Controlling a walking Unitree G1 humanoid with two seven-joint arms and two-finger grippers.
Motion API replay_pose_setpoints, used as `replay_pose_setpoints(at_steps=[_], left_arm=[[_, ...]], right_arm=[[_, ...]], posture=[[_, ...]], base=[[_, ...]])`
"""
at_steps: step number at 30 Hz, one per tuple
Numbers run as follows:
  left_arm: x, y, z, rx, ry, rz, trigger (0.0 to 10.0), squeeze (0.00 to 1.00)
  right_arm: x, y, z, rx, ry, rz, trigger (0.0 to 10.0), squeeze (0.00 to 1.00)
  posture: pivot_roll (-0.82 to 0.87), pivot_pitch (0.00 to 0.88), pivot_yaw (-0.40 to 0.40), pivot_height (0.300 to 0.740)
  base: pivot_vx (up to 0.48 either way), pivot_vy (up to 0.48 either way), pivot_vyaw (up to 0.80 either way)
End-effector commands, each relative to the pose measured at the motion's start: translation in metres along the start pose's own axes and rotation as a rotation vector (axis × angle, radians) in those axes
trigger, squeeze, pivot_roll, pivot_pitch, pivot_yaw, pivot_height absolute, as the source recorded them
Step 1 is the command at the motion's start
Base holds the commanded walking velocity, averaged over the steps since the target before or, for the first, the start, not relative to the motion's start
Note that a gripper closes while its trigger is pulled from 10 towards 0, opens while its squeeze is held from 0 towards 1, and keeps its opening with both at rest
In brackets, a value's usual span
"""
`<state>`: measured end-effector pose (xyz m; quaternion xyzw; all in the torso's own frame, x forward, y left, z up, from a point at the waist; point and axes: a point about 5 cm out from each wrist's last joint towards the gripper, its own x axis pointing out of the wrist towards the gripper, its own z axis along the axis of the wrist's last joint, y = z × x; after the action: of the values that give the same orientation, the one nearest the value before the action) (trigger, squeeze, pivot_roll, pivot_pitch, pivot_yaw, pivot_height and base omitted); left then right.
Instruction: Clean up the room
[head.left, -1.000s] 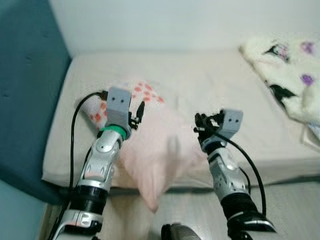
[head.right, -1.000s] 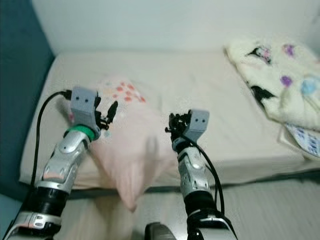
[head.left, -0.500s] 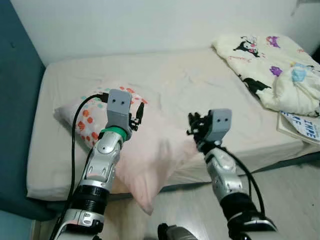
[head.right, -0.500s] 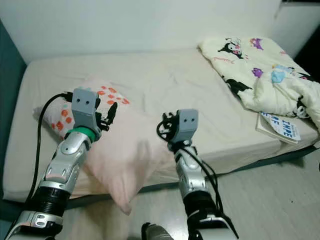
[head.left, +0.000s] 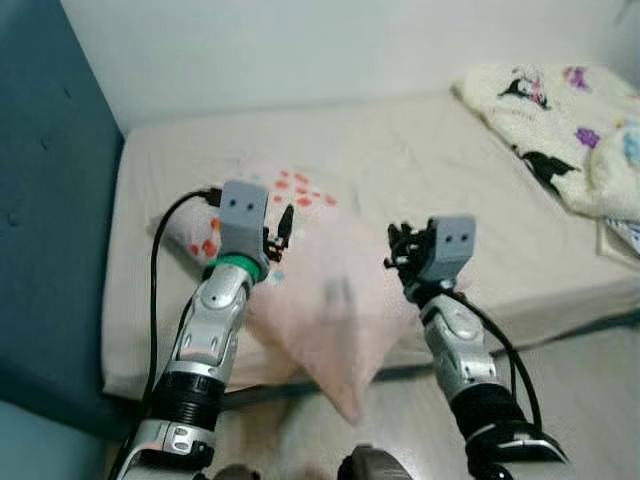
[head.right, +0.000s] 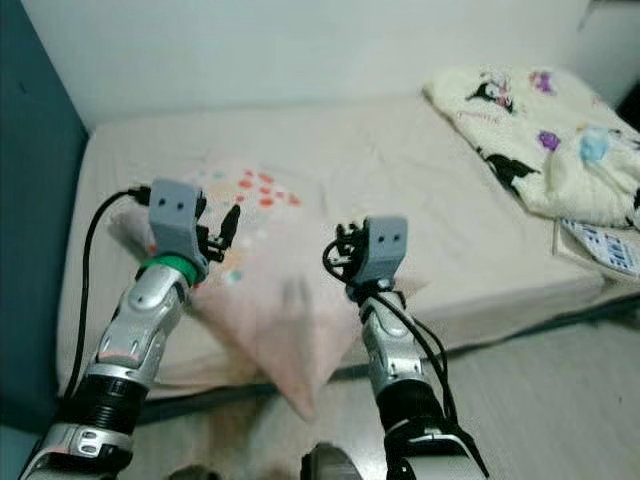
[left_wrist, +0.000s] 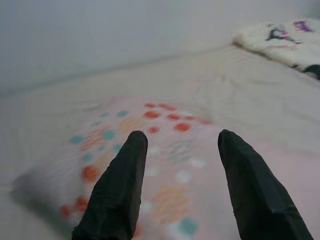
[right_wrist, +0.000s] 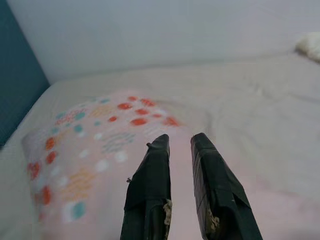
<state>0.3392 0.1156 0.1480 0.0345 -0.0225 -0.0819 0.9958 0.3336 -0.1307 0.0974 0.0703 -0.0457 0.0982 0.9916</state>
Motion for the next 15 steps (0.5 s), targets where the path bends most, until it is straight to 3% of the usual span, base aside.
replay_pose_setpoints(at_steps=[1, 4, 12, 15], left_arm=[[-0.0016, 0.0010, -0.0034, 0.005, 0.010, 0.006, 10.0, 0.00], [-0.0016, 0.0006, -0.0028, 0.006, 0.007, 0.007, 10.0, 0.00], [-0.0037, -0.0009, -0.0031, 0.021, 0.000, 0.001, 10.0, 0.00], [-0.0049, -0.0025, -0.0040, 0.023, -0.001, -0.004, 10.0, 0.00]], right_arm=[[-0.0011, 0.0014, -0.0028, -0.003, 0.011, 0.004, 10.0, 0.00], [-0.0014, 0.0018, -0.0030, -0.003, 0.011, 0.005, 10.0, 0.00], [-0.0037, 0.0080, -0.0042, -0.030, 0.009, 0.061, 10.0, 0.00], [-0.0046, 0.0086, -0.0049, -0.032, 0.011, 0.063, 10.0, 0.00]], posture=[[-0.02, 0.000, 0.022, 0.708], [-0.02, 0.000, 0.023, 0.708], [-0.02, 0.000, 0.021, 0.708], [-0.02, 0.000, 0.020, 0.708]], base=[[0.000, 0.428, 0.00], [0.000, 0.385, 0.00], [0.000, 0.000, 0.00], [0.000, 0.000, 0.80]])
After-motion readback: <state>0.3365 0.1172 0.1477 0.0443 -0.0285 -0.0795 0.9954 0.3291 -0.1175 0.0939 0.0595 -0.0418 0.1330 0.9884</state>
